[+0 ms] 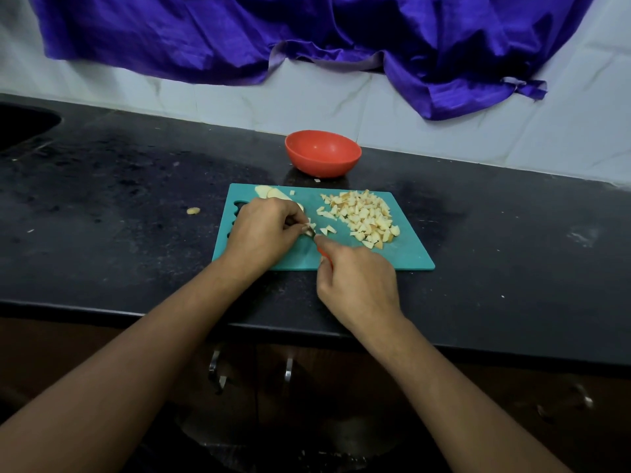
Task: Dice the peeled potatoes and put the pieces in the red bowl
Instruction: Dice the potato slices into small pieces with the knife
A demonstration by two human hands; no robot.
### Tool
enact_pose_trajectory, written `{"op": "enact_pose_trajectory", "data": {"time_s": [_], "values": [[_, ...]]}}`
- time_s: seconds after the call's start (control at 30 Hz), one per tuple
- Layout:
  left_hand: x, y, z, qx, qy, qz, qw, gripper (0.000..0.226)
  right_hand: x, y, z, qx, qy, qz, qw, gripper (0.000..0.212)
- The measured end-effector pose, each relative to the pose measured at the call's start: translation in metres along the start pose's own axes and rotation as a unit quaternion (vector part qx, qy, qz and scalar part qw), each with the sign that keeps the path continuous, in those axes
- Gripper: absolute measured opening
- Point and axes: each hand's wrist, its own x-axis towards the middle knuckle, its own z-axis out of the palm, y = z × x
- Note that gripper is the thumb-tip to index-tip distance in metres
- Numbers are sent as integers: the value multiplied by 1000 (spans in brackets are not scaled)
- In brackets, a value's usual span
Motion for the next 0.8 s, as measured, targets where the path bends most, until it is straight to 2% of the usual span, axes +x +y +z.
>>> {"op": "enact_pose_trajectory", "data": {"time_s": [0.1,0.17,0.3,0.47,0.8], "values": [[0,-2,0,-2,-4,-9,1000,11,-2,8,-2,3,-12,-1,1000,44],[0,-2,0,-15,-8,-14,1000,13,-6,15,-3,44,-6,13,999,43],[0,-3,0,-36,-10,-27,999,14,-10,22,-1,151,53,62,985,42],[1,-4,0,-68,-1,-34,997,9,-7,18,0,131,41,48,989,44],[-1,-3,-1,-54,0,-26,998,8,2,5,2,107,37,34,993,44]]}}
